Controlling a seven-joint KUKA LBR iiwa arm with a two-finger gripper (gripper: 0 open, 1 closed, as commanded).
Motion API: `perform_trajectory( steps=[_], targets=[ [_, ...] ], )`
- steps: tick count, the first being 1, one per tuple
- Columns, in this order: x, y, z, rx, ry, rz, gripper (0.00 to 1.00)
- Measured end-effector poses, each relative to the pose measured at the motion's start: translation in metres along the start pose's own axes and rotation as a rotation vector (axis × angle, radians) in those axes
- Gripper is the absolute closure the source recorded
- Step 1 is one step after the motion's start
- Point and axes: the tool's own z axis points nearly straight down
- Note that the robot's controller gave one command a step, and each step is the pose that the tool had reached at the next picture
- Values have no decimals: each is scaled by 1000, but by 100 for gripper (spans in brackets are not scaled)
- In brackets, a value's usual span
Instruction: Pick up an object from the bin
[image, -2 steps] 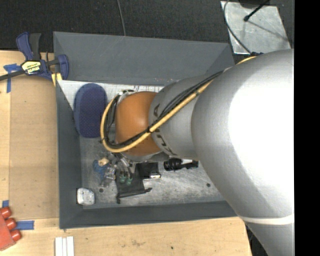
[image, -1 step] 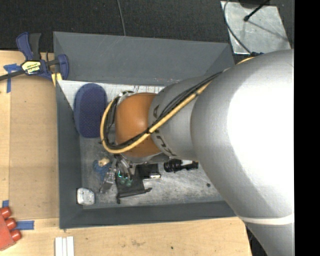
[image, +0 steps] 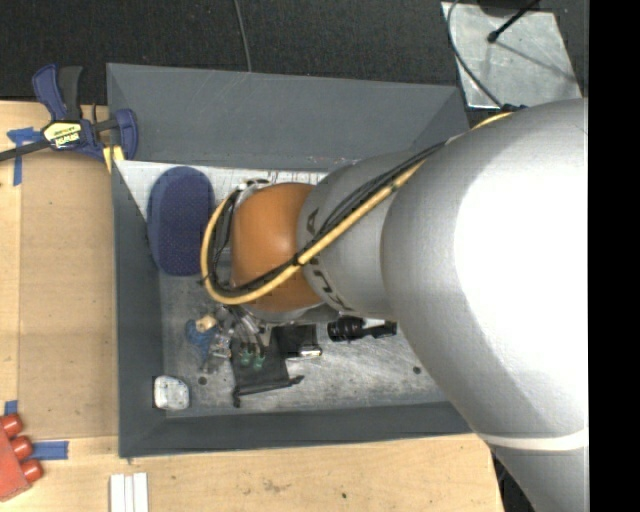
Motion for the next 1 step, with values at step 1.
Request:
perform_trajectory(
  steps=[1],
  targets=[
    [-5, 22, -139, 3, 6, -46, 100]
  ],
)
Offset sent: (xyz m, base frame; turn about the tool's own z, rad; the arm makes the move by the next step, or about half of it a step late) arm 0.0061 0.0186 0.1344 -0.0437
